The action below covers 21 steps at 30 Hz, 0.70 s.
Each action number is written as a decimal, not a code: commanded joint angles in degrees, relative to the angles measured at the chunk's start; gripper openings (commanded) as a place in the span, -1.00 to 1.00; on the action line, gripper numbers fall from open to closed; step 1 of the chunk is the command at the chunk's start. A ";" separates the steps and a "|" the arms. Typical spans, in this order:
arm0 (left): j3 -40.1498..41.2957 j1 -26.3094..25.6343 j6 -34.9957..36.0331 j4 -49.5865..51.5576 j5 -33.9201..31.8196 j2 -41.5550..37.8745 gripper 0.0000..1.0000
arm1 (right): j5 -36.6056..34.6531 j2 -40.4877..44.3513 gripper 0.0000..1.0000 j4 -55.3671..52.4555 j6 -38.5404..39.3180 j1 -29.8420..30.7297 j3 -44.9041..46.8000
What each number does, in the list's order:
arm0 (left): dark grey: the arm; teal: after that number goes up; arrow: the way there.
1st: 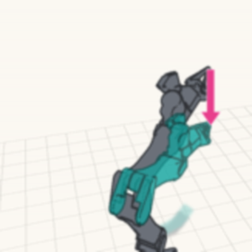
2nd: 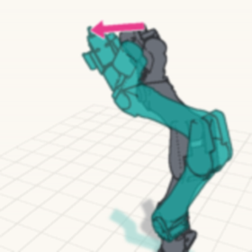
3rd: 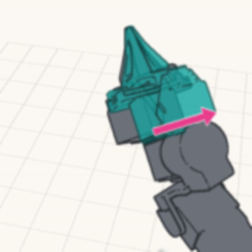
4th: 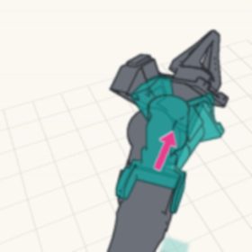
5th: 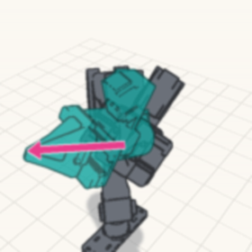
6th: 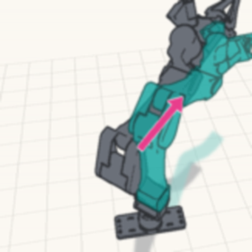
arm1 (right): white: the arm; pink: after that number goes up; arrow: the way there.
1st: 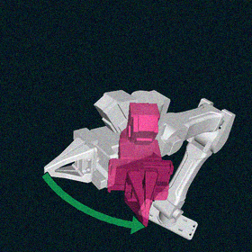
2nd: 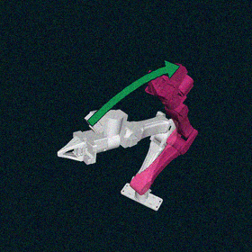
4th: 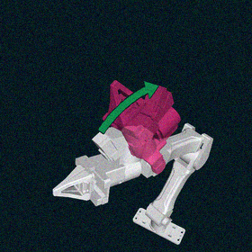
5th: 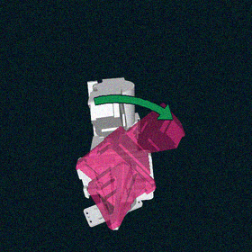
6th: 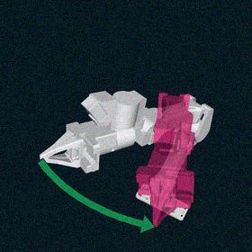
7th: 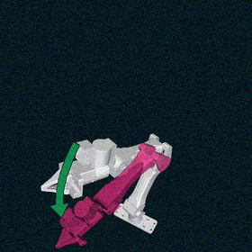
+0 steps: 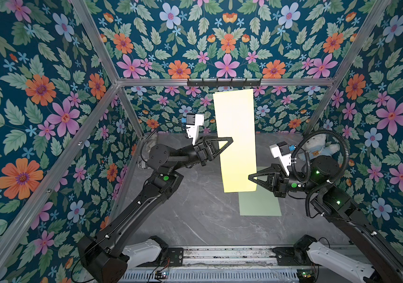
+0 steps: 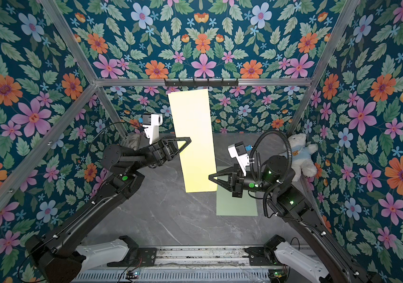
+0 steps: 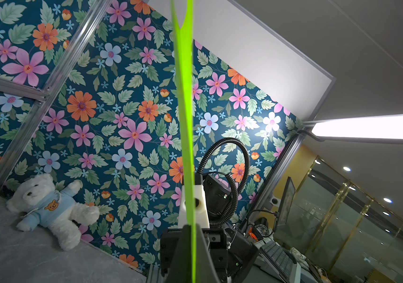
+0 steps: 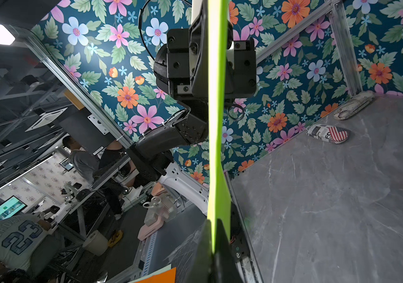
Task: Fold the rectangular paper in half along the long edge
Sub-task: Fold the paper.
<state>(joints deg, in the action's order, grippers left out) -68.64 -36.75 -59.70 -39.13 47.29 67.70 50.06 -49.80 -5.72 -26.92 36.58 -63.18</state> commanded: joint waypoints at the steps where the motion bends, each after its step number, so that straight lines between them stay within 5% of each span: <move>1: -0.82 0.19 -0.15 -2.20 0.07 0.14 -1.00 | -0.37 0.47 -0.67 -4.40 3.00 -0.32 -1.14; 3: -1.24 0.19 -0.24 -2.18 0.25 0.24 -1.00 | 0.26 0.95 -1.00 -5.47 3.90 -0.44 -1.07; 6: -1.88 0.19 -0.15 -1.85 0.40 0.41 -1.00 | 0.61 1.64 -1.00 -6.70 4.29 -0.47 -1.02; 8: -2.10 0.19 -0.07 -1.87 0.42 0.45 -1.00 | -1.08 1.51 -0.72 -9.39 5.44 -0.54 -1.91; 10: -2.30 0.19 -0.08 -1.83 0.47 0.50 -1.00 | -0.15 1.46 -1.00 -10.12 6.08 -0.69 -1.91; 13: -2.67 0.19 -0.06 -1.84 0.46 0.59 -1.00 | 1.30 1.72 -1.00 -10.13 6.06 -0.68 -1.58; 15: -2.98 0.19 -0.09 -1.77 0.49 0.68 -1.00 | -0.74 1.74 -0.74 -12.25 6.78 -0.75 -2.19; 18: -3.26 0.19 -0.20 -1.78 0.50 0.92 -1.00 | 0.51 1.72 -1.00 -13.16 7.74 -0.81 -1.95; 21: -3.66 0.19 -0.24 -1.81 0.62 1.12 -1.00 | 1.03 2.23 -1.00 -12.92 7.66 -0.81 -1.49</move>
<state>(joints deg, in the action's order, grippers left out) -71.75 -36.64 -59.90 -39.05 48.07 68.79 49.87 -47.97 -17.69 -20.88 35.66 -64.71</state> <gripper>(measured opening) 0.051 0.070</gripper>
